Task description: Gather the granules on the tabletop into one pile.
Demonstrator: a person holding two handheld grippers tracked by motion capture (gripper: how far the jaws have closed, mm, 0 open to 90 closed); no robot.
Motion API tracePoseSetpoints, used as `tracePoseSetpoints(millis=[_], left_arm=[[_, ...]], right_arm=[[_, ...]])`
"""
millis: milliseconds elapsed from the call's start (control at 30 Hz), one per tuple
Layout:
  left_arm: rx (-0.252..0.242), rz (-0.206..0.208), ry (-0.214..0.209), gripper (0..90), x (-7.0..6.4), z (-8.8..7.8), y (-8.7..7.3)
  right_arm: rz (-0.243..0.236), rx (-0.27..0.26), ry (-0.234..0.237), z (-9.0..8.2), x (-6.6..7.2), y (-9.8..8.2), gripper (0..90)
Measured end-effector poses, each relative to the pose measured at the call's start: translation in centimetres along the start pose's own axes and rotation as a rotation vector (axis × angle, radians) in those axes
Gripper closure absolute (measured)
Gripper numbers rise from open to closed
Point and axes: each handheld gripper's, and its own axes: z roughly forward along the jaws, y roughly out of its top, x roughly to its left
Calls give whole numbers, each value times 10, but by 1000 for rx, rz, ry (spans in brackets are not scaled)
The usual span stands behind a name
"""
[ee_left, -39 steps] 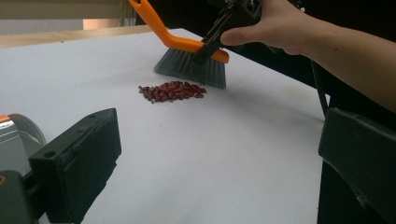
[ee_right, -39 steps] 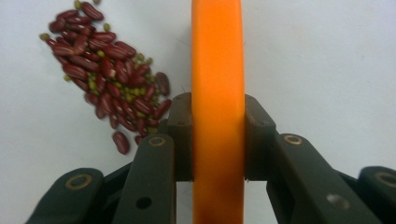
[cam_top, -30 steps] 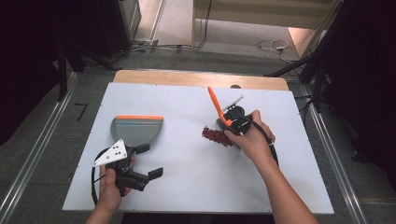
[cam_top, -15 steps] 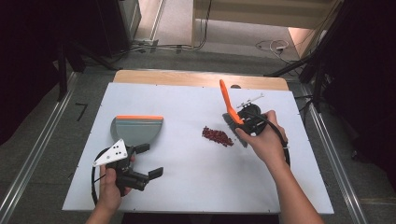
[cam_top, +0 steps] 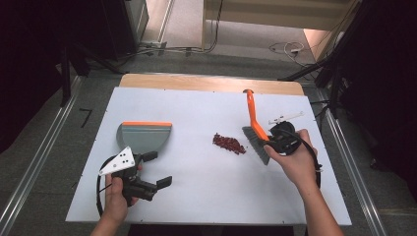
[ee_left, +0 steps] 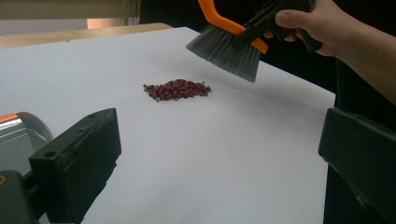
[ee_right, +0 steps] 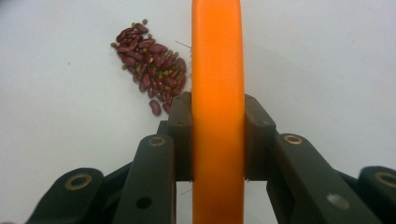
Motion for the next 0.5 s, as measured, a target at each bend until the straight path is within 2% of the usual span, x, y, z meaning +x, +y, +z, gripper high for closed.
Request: tracePoseSetpoints(millis=[233, 500], left_arm=[[0, -1, 7, 4, 0, 0, 0], [-6, 0, 15, 4, 1, -1, -1]], right_arm=[[21, -49, 67, -8, -10, -21, 686], [60, -87, 110, -17, -23, -45, 686]])
